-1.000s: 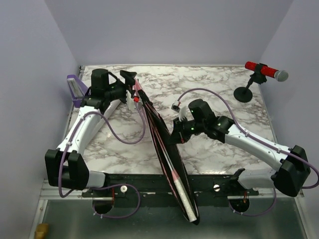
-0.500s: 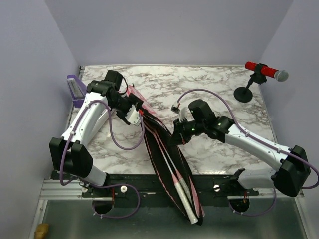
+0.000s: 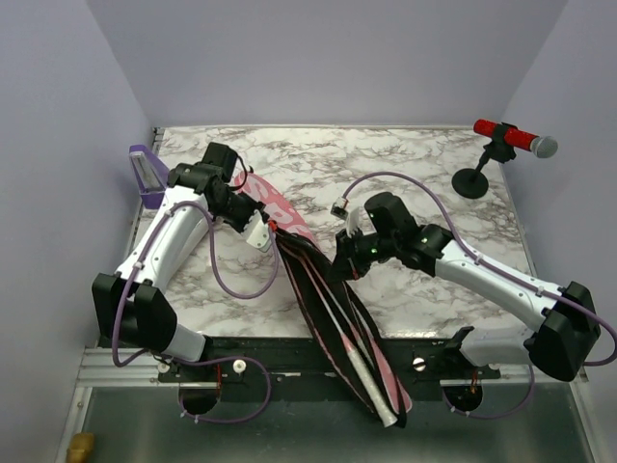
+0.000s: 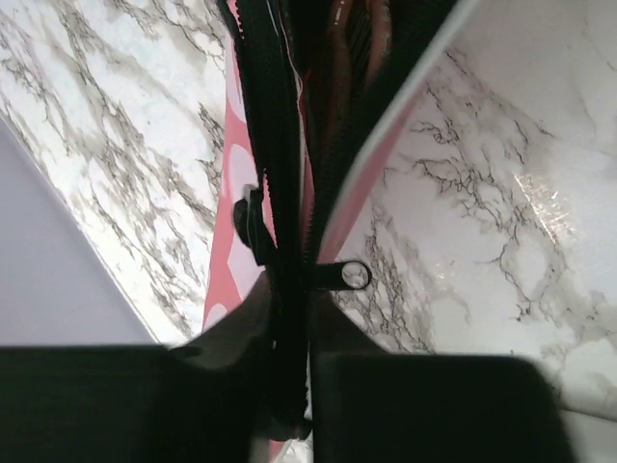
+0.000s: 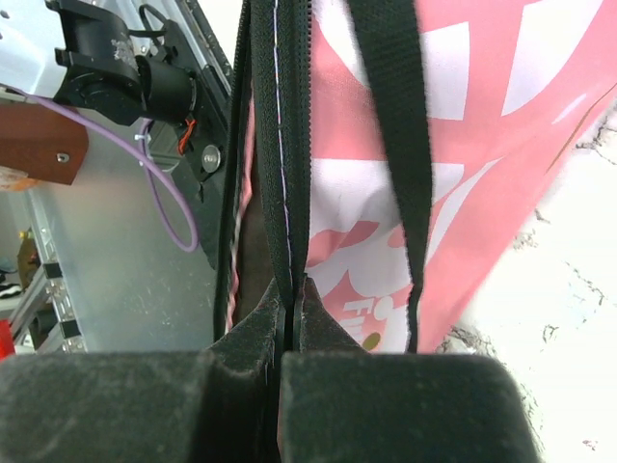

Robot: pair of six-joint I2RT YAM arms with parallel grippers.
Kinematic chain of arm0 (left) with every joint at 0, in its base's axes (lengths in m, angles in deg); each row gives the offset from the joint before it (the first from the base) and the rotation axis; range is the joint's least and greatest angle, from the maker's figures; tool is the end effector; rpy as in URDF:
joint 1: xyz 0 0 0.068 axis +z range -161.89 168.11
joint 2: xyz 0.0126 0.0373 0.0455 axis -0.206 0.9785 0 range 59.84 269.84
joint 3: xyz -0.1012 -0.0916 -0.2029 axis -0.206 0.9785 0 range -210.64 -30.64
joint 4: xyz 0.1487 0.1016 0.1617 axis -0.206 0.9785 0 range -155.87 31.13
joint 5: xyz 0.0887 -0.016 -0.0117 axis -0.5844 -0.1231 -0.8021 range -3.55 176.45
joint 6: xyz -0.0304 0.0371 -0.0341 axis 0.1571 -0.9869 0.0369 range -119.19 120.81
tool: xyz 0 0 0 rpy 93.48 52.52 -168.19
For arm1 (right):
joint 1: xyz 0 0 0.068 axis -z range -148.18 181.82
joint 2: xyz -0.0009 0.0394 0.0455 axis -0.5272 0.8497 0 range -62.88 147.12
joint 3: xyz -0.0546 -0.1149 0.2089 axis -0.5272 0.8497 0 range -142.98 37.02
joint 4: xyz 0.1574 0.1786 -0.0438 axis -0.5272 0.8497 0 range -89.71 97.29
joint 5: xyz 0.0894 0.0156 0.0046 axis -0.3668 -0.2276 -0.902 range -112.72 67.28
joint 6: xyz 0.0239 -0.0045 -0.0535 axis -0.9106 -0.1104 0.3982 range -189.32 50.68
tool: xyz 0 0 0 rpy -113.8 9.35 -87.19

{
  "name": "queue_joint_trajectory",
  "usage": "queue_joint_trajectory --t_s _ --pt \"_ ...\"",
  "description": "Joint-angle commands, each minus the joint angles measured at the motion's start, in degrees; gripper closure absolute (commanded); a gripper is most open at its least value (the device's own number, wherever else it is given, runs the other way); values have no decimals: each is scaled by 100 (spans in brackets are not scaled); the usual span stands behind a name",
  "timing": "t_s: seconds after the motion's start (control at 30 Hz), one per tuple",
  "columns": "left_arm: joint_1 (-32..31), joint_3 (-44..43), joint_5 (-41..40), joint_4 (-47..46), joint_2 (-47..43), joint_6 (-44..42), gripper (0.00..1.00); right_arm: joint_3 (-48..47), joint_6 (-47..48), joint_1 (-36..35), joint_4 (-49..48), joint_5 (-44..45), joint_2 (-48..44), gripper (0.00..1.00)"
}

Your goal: Pack up the badminton gear

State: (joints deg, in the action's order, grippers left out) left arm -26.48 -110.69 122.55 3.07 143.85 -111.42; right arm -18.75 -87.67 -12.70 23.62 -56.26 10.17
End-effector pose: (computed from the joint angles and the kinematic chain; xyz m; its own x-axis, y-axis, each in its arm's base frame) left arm 0.2406 -0.0886 0.2876 0.6935 0.5925 -0.4099 0.7158 -0.5021 0.4853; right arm 0.1735 0.2037 0.2574 -0.7187 -0.3388 -0.6073 -0.6924 0.4287 0.5803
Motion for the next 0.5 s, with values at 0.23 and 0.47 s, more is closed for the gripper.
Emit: queue_joint_trajectory --t_s 0.23,0.47 --pt "202 -1783 960 987 -16 2299 100 -988 -37 214 452 1303 103 100" --pt "211 -1911 1224 2351 -129 2863 100 -1998 -143 355 901 2563 648 62"
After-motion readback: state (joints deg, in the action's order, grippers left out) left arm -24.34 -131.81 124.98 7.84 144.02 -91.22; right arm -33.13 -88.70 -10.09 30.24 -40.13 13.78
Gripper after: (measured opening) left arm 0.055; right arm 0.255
